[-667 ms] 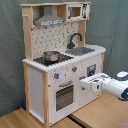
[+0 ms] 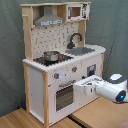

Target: Play with the kitchen

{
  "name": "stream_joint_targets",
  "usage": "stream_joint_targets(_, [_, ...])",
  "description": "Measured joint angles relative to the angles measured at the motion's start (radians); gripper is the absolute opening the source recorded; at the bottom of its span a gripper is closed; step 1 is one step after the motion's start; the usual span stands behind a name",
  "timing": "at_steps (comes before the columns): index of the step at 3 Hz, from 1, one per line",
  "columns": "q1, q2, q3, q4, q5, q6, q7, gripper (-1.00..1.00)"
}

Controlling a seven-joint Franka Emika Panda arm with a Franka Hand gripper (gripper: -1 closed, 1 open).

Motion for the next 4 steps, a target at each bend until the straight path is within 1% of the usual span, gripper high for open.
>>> stream_joint_targets(1, [-0.083, 0.0, 0.01, 0.058, 0.0, 0.021, -0.037, 1.0])
stream_joint_targets(3, [-0.218, 0.0, 0.018, 0.078, 0.0, 0.176, -0.054, 1.0])
stream_joint_targets(4, [-0.291, 0.0, 0.02, 0.148, 0.0, 0.193, -0.054, 1.0])
